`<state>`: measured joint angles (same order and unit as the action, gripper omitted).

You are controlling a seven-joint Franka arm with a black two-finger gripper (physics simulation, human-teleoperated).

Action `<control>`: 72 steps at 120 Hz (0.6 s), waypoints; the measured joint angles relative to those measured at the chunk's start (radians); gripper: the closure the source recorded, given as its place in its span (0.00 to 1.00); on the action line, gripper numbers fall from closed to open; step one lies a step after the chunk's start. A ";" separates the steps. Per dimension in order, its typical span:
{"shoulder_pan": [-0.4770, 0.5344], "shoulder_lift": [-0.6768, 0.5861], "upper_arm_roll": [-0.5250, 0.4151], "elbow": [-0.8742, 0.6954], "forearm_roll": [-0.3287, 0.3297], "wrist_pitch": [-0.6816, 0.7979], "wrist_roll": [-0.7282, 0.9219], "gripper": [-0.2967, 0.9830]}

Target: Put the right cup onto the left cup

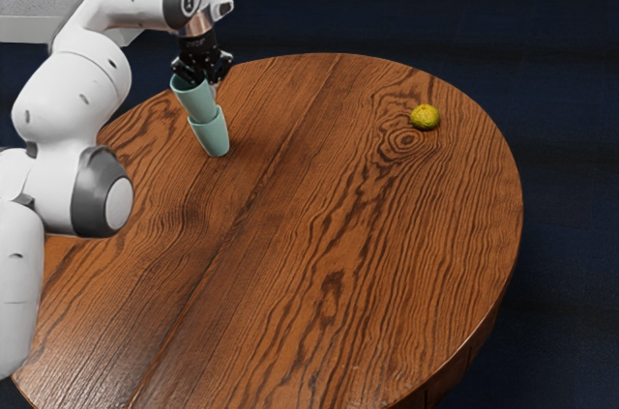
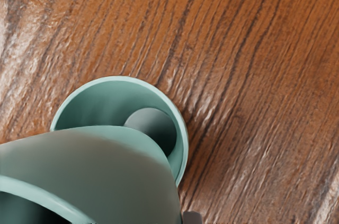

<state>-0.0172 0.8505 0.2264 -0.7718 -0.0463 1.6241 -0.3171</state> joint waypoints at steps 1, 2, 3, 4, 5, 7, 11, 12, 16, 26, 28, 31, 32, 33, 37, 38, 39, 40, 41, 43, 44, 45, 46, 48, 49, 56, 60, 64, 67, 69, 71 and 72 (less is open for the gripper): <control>0.000 0.002 0.000 0.001 0.000 -0.001 0.000 0.85; 0.000 0.004 0.000 0.002 0.000 -0.002 0.000 0.85; 0.000 0.005 0.000 0.002 0.000 -0.003 0.000 0.85; 0.000 0.006 0.001 0.003 0.000 -0.004 0.001 0.85; 0.000 0.007 0.001 0.003 0.000 -0.005 0.001 0.85; 0.000 0.009 0.001 0.004 0.000 -0.006 0.001 0.85; 0.000 0.011 0.001 0.005 0.000 -0.009 0.002 0.85; 0.000 0.011 0.001 0.005 0.000 -0.010 0.002 0.85; 0.001 0.012 0.002 0.006 0.000 -0.012 0.002 0.85; 0.002 0.013 0.003 0.039 0.000 -0.020 0.004 0.85; 0.004 0.014 0.002 0.047 0.001 -0.022 0.004 0.85; 0.005 0.013 0.002 0.056 0.001 -0.025 0.004 0.85; 0.006 0.013 0.002 0.058 0.001 -0.026 0.004 0.85; 0.006 0.013 0.002 0.060 0.001 -0.027 0.004 0.85; 0.007 0.014 0.002 0.066 0.001 -0.030 0.005 0.85; 0.008 0.015 0.002 0.066 0.001 -0.030 0.005 0.85; 0.008 0.015 0.002 0.067 0.001 -0.031 0.005 0.85; 0.008 0.015 0.002 0.068 0.001 -0.032 0.005 0.85; 0.009 0.016 0.002 0.070 0.001 -0.032 0.005 0.85; 0.009 0.018 0.002 0.074 0.001 -0.034 0.005 0.85; 0.010 0.020 0.002 0.077 0.001 -0.034 0.006 0.85; 0.011 0.022 0.002 0.081 0.001 -0.035 0.006 0.85; 0.012 0.025 0.002 0.085 0.001 -0.036 0.006 0.85; 0.013 0.030 0.002 0.093 0.001 -0.037 0.006 0.85; 0.014 0.033 0.002 0.098 0.001 -0.037 0.006 0.85; 0.018 0.061 0.002 0.139 0.001 -0.042 0.007 0.85; 0.022 0.072 0.002 0.153 0.001 -0.045 0.007 0.85; 0.025 0.083 0.002 0.168 0.001 -0.047 0.007 0.85; 0.026 0.091 0.003 0.177 0.001 -0.048 0.008 0.85; 0.028 0.095 0.002 0.182 0.001 -0.049 0.008 0.85; 0.029 0.099 0.002 0.185 0.001 -0.050 0.008 0.85; 0.030 0.100 0.002 0.186 0.001 -0.050 0.008 0.85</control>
<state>0.0124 0.9505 0.2289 -0.5856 -0.0450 1.5737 -0.3091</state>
